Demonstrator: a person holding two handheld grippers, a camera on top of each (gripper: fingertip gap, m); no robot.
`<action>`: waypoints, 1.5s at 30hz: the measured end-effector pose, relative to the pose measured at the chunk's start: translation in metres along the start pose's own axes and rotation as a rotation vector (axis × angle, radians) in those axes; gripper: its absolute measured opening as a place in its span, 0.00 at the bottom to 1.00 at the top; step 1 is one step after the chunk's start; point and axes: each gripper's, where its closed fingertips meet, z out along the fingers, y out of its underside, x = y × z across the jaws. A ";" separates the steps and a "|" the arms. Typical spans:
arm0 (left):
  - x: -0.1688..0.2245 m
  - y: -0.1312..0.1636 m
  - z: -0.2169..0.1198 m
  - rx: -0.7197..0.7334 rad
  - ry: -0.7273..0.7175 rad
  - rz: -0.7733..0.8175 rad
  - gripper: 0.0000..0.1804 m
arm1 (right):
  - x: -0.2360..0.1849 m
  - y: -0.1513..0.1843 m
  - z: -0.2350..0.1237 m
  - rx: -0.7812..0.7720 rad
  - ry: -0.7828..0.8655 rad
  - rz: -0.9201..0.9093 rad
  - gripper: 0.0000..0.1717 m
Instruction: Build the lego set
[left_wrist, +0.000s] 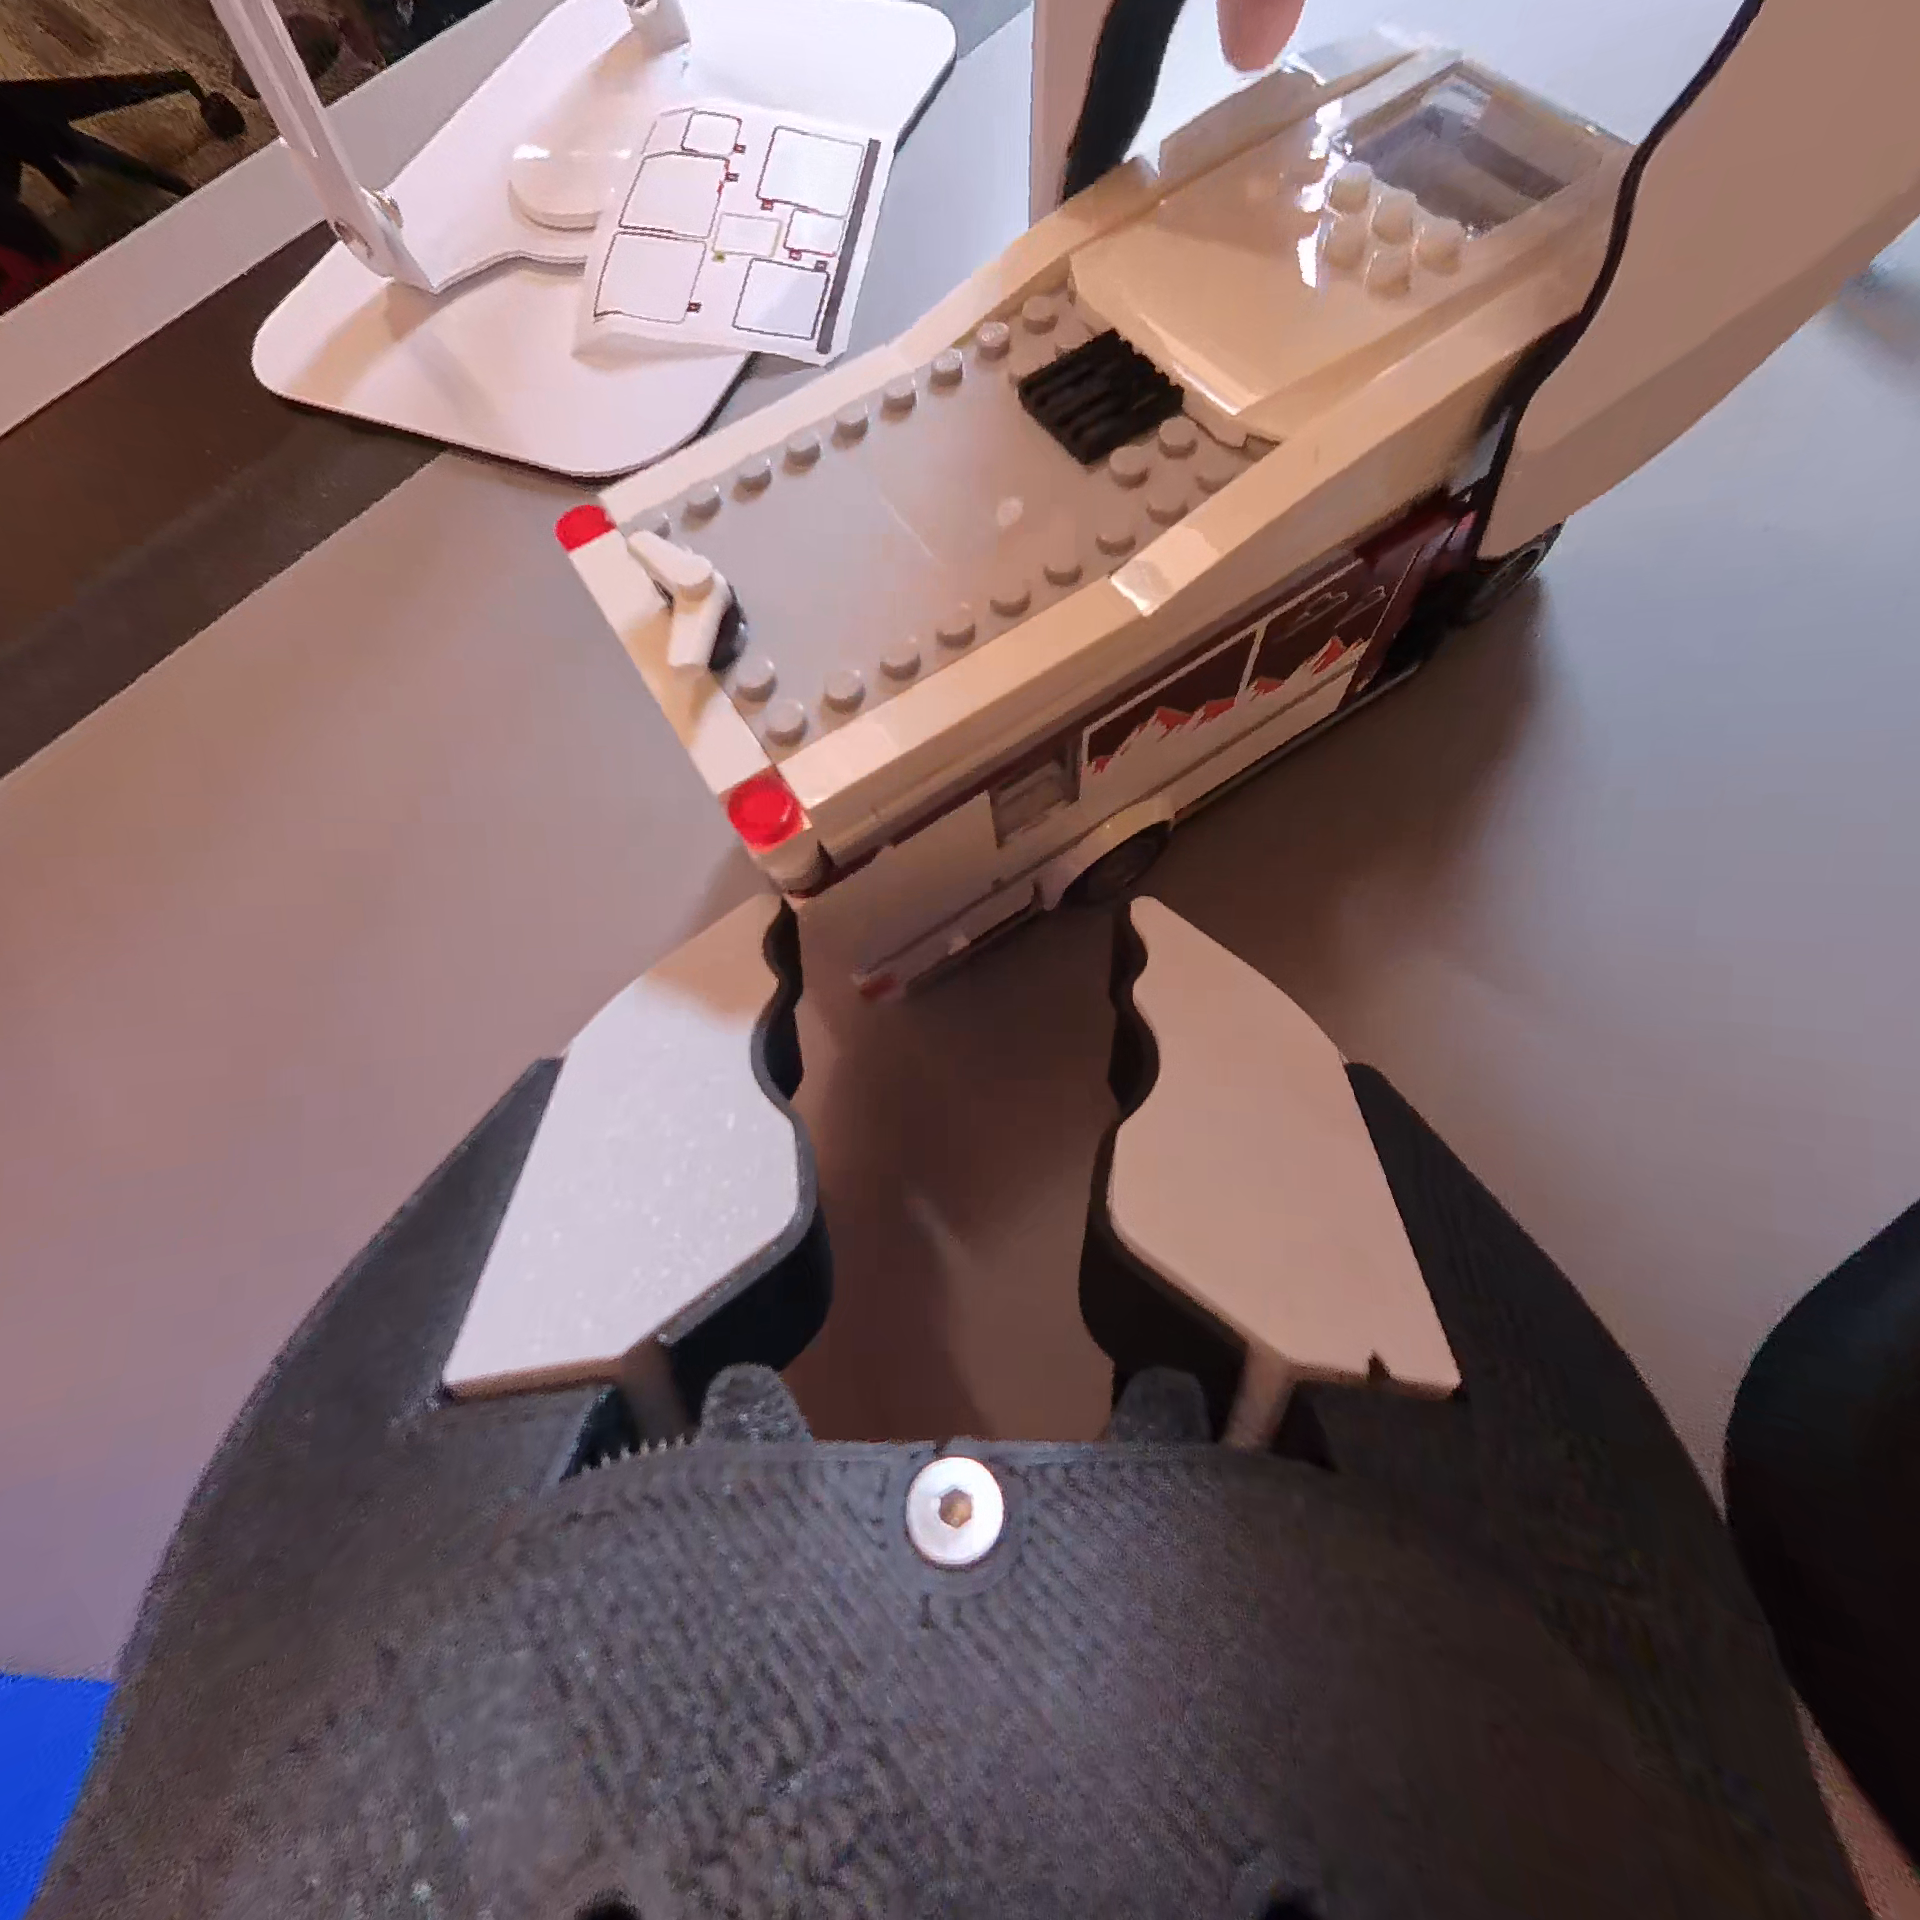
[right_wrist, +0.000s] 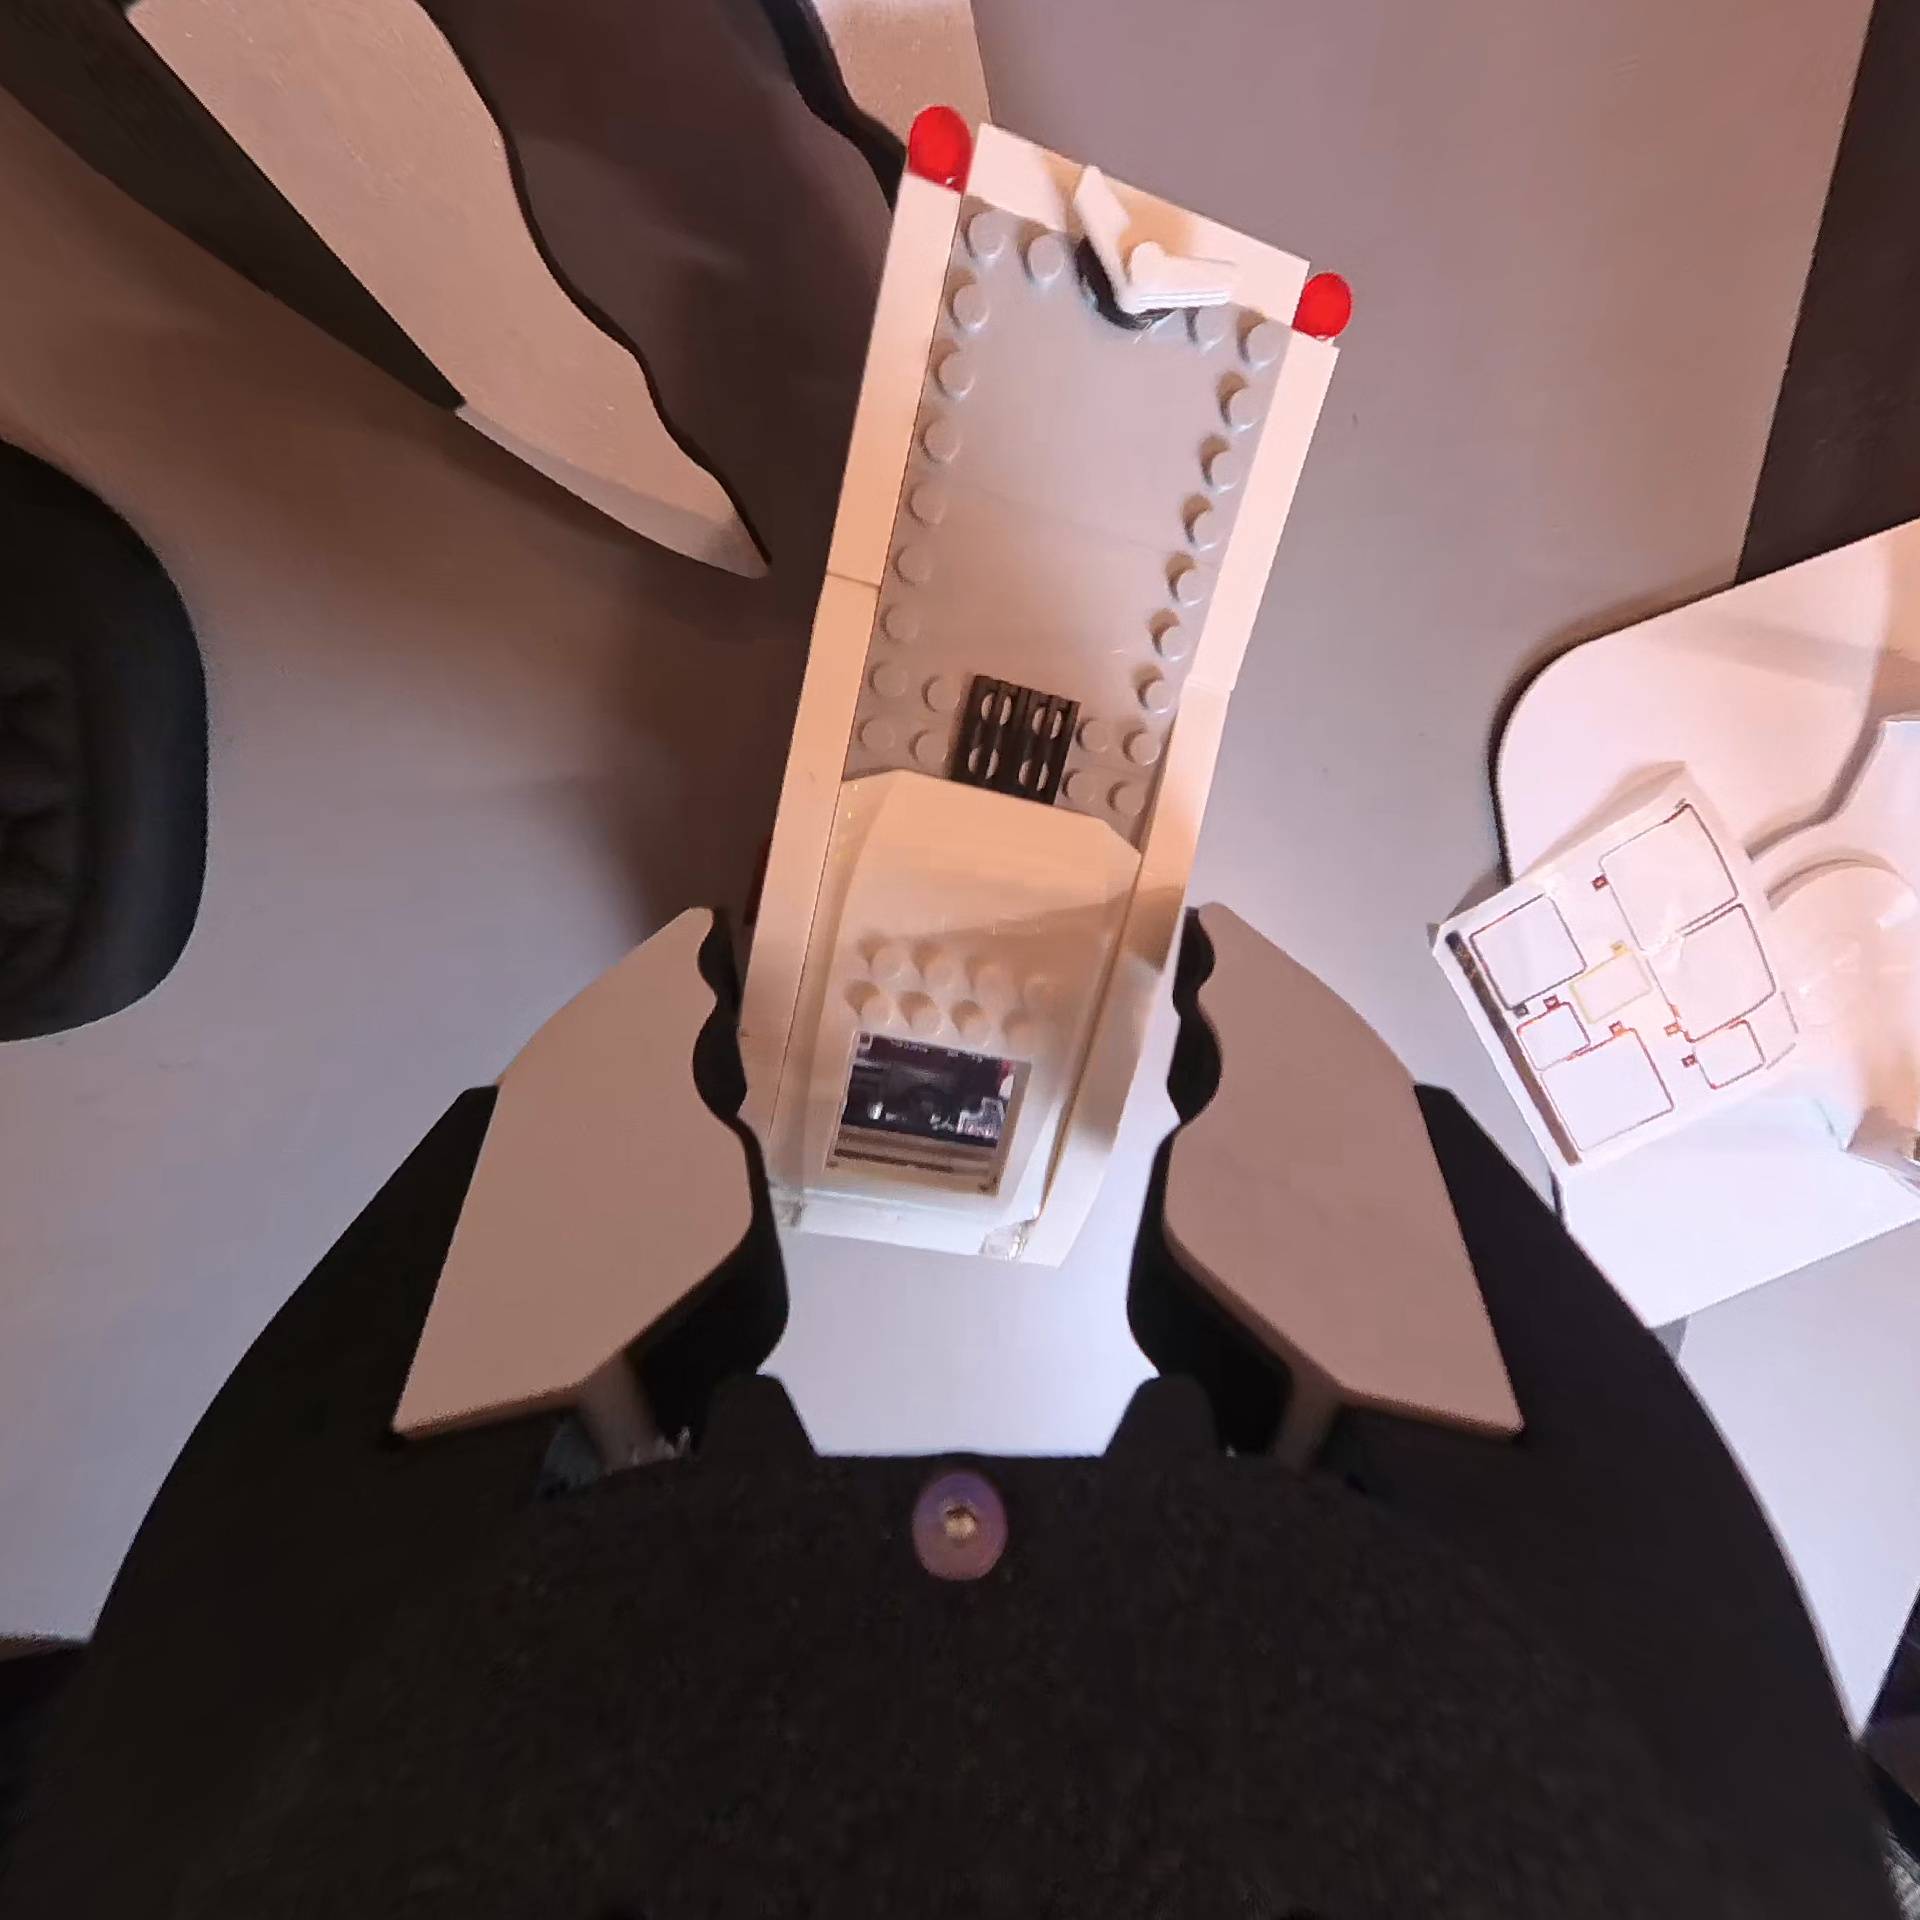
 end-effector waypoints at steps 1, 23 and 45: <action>0.000 0.000 0.000 -0.003 -0.004 0.009 0.32 | 0.000 0.002 -0.001 -0.006 0.001 -0.002 0.48; 0.017 -0.003 0.002 0.009 0.031 0.041 0.28 | 0.005 -0.023 -0.010 0.026 -0.037 0.053 0.43; 0.019 -0.003 0.002 0.017 0.031 0.052 0.29 | 0.005 -0.022 0.000 -0.023 -0.045 0.103 0.41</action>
